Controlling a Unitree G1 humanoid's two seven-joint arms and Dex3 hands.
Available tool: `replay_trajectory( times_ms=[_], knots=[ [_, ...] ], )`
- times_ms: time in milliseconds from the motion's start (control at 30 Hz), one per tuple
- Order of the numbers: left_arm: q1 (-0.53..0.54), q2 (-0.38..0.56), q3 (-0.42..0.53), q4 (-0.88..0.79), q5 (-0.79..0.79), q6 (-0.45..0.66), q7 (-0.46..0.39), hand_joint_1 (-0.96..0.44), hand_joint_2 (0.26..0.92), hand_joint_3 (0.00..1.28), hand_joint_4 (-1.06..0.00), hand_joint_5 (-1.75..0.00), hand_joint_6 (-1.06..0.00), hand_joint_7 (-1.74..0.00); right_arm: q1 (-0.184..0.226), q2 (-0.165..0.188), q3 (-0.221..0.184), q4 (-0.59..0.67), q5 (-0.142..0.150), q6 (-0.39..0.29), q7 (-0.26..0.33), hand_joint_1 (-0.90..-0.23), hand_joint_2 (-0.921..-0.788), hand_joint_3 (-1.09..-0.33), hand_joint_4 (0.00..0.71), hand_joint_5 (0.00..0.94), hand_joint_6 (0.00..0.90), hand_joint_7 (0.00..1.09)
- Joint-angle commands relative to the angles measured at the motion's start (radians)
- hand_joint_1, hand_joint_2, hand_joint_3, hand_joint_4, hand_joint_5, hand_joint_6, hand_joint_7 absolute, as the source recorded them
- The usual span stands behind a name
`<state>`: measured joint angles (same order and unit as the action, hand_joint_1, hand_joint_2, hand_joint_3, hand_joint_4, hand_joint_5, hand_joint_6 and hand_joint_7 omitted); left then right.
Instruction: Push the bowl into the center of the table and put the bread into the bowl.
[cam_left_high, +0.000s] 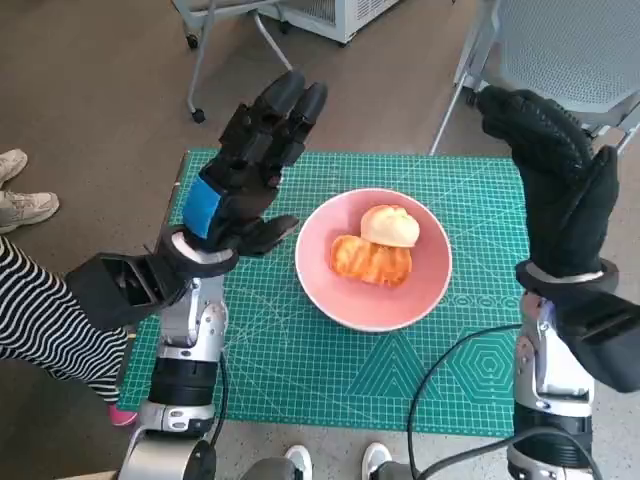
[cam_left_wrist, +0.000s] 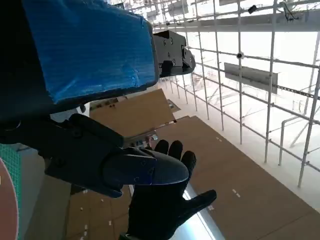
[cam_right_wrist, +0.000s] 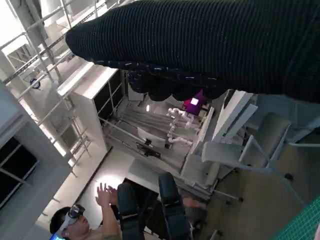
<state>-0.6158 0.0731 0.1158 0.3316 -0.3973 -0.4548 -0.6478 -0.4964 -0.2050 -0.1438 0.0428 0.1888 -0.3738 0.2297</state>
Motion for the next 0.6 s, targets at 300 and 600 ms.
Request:
replay_trajectory(
  times_ms=[300,600],
  knots=[
    [-0.017,-0.008,-0.015,-0.014,-0.008,0.022,0.008,-0.59,0.921,0.33,-0.02,0.00,0.00,-0.31,0.036,-0.006,-0.008,-0.016,-0.013,0.009,-0.010,-0.711,-0.921,-0.673,0.217,0.007,0.086,0.55],
    [-0.017,-0.015,-0.020,-0.028,-0.010,0.044,0.024,-0.60,0.909,0.36,-0.03,-0.01,0.00,-0.37,0.042,-0.008,-0.008,-0.023,-0.016,0.010,-0.009,-0.711,-0.921,-0.673,0.217,0.006,0.080,0.54]
  ],
)
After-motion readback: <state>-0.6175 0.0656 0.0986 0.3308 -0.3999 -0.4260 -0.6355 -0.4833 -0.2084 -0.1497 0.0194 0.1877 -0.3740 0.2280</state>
